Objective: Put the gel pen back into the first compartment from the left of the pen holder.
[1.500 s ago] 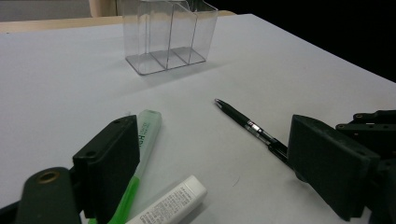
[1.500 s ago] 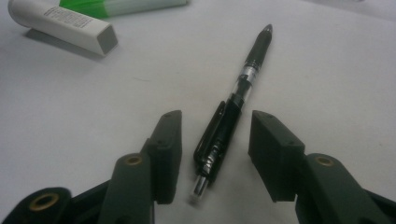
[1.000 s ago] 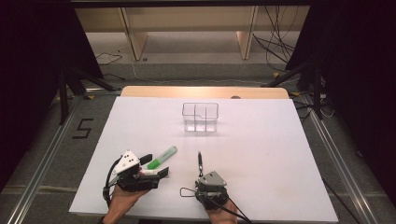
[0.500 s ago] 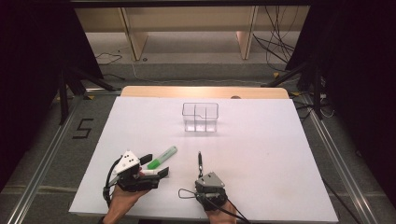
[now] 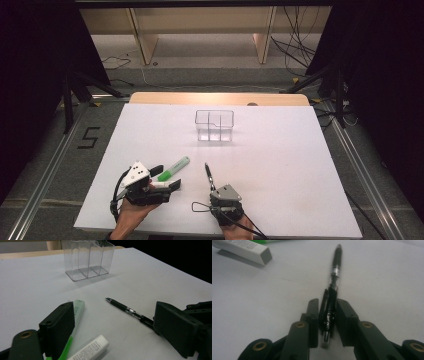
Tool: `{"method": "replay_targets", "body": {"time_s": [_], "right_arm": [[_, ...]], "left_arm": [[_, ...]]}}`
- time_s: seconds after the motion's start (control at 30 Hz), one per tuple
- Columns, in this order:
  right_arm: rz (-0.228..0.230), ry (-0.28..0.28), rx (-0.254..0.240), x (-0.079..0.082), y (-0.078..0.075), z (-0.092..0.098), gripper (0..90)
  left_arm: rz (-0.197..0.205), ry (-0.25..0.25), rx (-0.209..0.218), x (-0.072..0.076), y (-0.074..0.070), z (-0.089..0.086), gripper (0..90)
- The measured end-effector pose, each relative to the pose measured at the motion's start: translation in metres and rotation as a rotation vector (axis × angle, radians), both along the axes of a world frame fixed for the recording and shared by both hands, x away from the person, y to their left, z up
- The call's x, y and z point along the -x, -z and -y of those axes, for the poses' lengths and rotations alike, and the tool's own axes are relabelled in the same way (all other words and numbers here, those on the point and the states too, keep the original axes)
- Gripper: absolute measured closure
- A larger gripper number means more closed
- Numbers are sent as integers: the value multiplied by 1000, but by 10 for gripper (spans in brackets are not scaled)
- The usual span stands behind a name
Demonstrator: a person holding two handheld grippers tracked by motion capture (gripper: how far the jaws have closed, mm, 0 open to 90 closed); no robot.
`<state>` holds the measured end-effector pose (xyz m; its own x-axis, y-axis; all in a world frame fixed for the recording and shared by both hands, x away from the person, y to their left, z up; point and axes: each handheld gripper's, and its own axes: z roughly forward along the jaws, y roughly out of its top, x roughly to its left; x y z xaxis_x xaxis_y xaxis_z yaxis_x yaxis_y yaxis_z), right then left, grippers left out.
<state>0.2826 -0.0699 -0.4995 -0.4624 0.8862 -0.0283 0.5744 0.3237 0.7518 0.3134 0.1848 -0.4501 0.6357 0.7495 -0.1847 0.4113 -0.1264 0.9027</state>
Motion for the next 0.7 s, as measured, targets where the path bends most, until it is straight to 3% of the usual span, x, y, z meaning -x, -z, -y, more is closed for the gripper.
{"method": "replay_targets", "body": {"time_s": [0.23,0.4,0.5,0.53,0.7], "right_arm": [[0,9,-6,0,0,1,760],[-12,-4,-65,0,-1,6,803],[-9,3,-48,-1,-3,8,804],[-25,4,-79,-3,-2,12,805],[-43,-6,-106,-5,-2,19,805]], "left_arm": [[-1,1,-2,0,0,0,169],[-5,0,-1,0,0,0,169],[-6,2,-4,0,0,0,169],[-6,2,-4,-1,0,0,169],[-9,1,2,-1,1,0,169]]}}
